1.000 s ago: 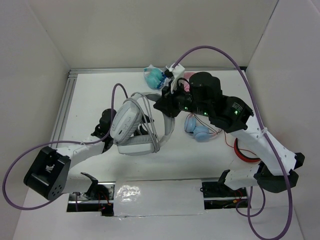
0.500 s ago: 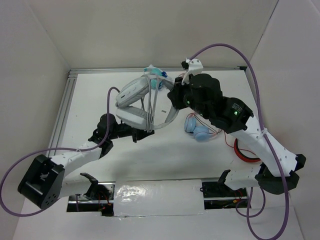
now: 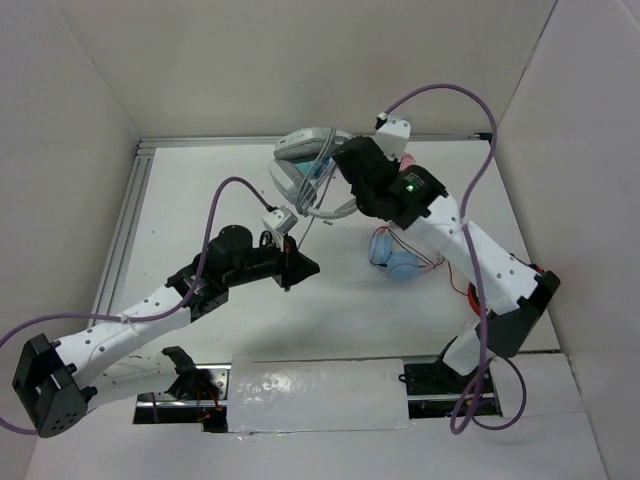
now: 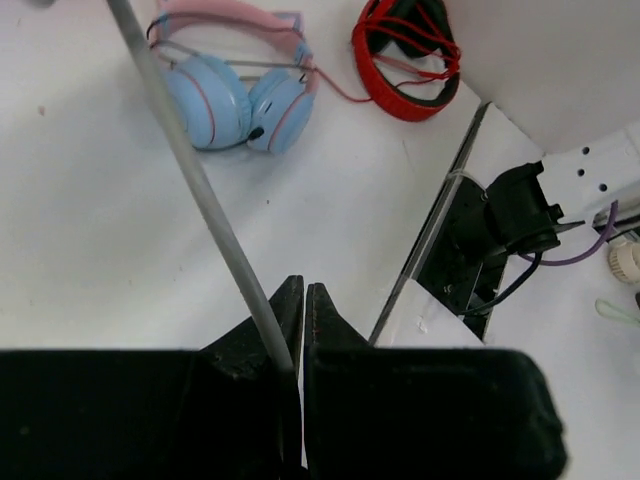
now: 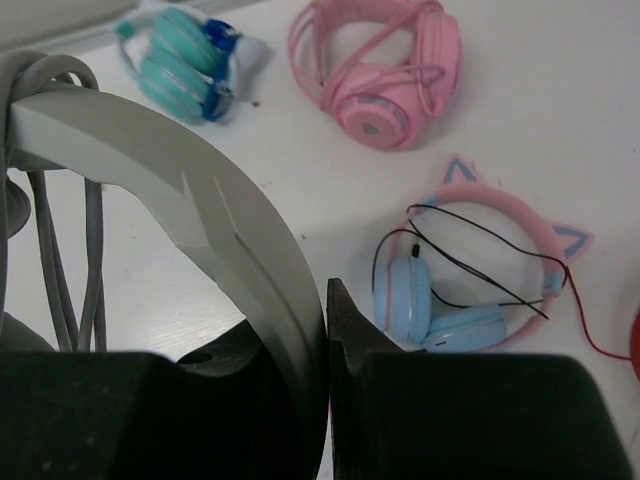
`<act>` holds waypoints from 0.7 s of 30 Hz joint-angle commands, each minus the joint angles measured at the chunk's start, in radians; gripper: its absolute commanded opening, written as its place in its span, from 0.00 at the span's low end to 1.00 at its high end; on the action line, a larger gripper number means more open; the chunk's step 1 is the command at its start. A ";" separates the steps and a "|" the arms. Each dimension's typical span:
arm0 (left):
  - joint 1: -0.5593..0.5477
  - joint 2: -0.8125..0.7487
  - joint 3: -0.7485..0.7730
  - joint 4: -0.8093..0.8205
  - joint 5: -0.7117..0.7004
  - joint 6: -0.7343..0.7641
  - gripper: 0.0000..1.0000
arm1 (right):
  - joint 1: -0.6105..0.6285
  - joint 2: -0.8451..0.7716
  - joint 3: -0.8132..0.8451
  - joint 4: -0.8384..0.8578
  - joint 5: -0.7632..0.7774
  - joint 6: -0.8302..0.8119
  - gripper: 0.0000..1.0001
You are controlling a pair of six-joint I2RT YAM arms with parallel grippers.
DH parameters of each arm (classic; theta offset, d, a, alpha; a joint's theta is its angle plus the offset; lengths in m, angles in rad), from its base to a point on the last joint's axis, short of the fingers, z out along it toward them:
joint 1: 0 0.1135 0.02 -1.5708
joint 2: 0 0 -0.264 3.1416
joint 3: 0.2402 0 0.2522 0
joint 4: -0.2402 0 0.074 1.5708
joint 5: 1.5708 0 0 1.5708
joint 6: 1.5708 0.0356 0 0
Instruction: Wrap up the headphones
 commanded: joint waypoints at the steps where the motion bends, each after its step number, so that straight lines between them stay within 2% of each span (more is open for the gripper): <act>1: -0.075 0.014 0.082 -0.304 -0.192 -0.068 0.13 | -0.047 0.032 0.069 0.020 0.213 0.149 0.00; 4: -0.115 0.048 0.159 -0.425 -0.294 -0.057 0.18 | -0.058 0.077 0.057 0.036 0.250 0.097 0.00; 7: -0.122 0.063 0.190 -0.436 -0.268 0.048 0.23 | -0.054 0.096 -0.029 0.160 0.206 -0.174 0.00; 11: -0.122 0.074 0.227 -0.436 -0.185 0.187 0.28 | -0.032 0.082 -0.232 0.345 0.075 -0.409 0.00; 15: -0.124 0.097 0.274 -0.494 -0.254 0.242 0.33 | -0.014 0.051 -0.374 0.457 -0.099 -0.555 0.00; 17: -0.124 0.102 0.291 -0.481 -0.291 0.292 0.30 | -0.003 0.031 -0.399 0.474 -0.173 -0.584 0.00; 18: -0.124 0.103 0.296 -0.444 -0.295 0.312 0.29 | 0.008 0.027 -0.416 0.474 -0.258 -0.588 0.00; 19: -0.122 0.106 0.300 -0.427 -0.295 0.357 0.25 | 0.011 0.010 -0.424 0.468 -0.303 -0.594 0.00; 20: -0.119 0.122 0.316 -0.407 -0.295 0.372 0.20 | 0.025 0.001 -0.443 0.468 -0.392 -0.606 0.00; 21: -0.118 0.131 0.325 -0.401 -0.300 0.380 0.04 | 0.034 -0.022 -0.453 0.468 -0.438 -0.609 0.00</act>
